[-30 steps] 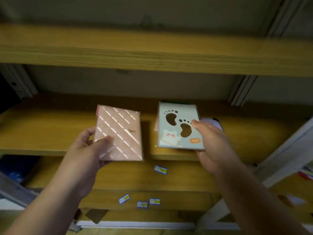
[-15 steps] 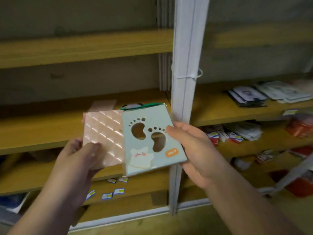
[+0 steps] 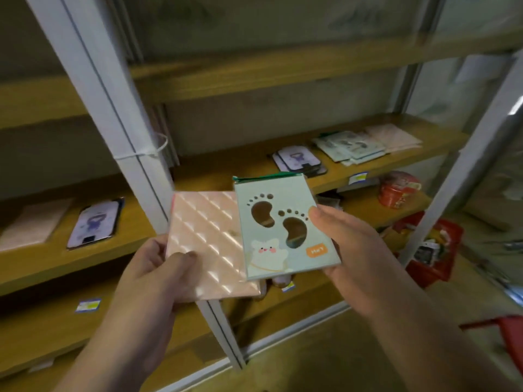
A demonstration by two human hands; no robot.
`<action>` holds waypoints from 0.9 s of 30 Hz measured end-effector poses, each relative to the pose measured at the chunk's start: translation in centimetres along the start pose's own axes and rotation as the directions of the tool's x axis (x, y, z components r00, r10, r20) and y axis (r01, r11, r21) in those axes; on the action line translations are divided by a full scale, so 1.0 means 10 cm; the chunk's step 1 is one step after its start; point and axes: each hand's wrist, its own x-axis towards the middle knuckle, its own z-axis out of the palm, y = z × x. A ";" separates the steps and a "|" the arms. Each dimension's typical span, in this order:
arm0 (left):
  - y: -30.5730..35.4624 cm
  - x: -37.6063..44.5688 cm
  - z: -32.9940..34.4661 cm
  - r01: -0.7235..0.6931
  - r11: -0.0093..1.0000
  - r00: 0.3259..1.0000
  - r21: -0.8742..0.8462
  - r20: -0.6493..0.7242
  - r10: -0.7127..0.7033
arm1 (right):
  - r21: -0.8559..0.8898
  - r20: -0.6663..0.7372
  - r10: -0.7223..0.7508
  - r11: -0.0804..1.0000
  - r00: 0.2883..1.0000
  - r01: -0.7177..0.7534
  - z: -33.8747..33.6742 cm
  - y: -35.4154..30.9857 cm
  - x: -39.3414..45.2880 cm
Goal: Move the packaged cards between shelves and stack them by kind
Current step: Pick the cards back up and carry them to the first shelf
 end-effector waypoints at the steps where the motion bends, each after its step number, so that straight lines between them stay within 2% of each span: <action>1: -0.04 0.10 0.13 0.004 1.000 1.000 -0.001 0.016 -0.004 | -0.013 -0.033 -0.018 1.000 0.999 0.018 -0.14 -0.01 0.03; 2: -0.07 0.16 0.23 0.008 1.000 1.000 -0.006 0.026 -0.008 | -0.005 -0.105 0.020 1.000 0.994 -0.021 -0.23 -0.02 0.08; 3: -0.10 0.24 0.32 0.012 1.000 0.999 -0.011 0.042 -0.012 | 0.081 -0.188 0.083 0.994 0.979 -0.069 -0.30 -0.07 0.14; 5: -0.19 0.43 0.58 0.031 0.999 0.996 -0.012 0.084 -0.029 | -0.045 -0.254 0.099 0.992 0.962 -0.114 -0.47 -0.12 0.18; 6: -0.24 0.53 0.70 0.041 0.999 0.995 -0.015 0.092 -0.040 | -0.015 -0.243 0.109 0.993 0.964 -0.116 -0.62 -0.13 0.24; 7: -0.29 0.63 0.83 0.054 0.998 0.993 -0.029 0.104 -0.051 | 0.093 -0.195 0.127 0.989 0.973 -0.111 -0.76 -0.17 0.33; 8: -0.32 0.73 0.96 0.073 0.996 0.990 -0.047 0.124 -0.067 | 0.088 -0.128 0.042 0.996 0.991 -0.031 -0.91 -0.20 0.45; 9: -0.34 0.84 1.08 0.095 0.994 0.986 -0.061 0.146 -0.085 | -0.046 -0.124 -0.022 0.999 0.992 0.016 -0.99 -0.24 0.53; 11: -0.38 1.07 1.32 0.108 0.991 0.980 -0.080 0.175 -0.093 | 0.063 -0.163 0.060 0.997 0.985 -0.050 -1.12 -0.38 0.79; 12: -0.39 1.18 1.42 0.105 0.991 0.981 -0.087 0.175 -0.089 | 0.058 -0.183 0.069 0.997 0.981 -0.060 -1.19 -0.44 0.91; 17: -0.30 1.77 1.93 0.111 0.993 0.975 -0.044 0.197 -0.101 | 0.076 -0.244 0.007 0.997 0.970 0.012 -1.55 -0.74 1.55; 20: -0.20 1.89 2.08 0.111 0.993 0.976 -0.030 0.193 -0.103 | -0.016 -0.299 -0.068 0.998 0.952 0.066 -1.65 -0.85 1.70; 24: -0.12 2.09 2.32 0.133 0.991 0.979 -0.002 0.160 -0.130 | -0.245 -0.441 -0.199 0.965 0.875 0.096 -1.88 -0.99 2.07; 27: -0.14 2.22 2.43 0.140 0.990 0.983 -0.013 0.123 -0.137 | -0.441 -0.390 -0.300 0.891 0.871 0.109 -1.98 -1.15 2.45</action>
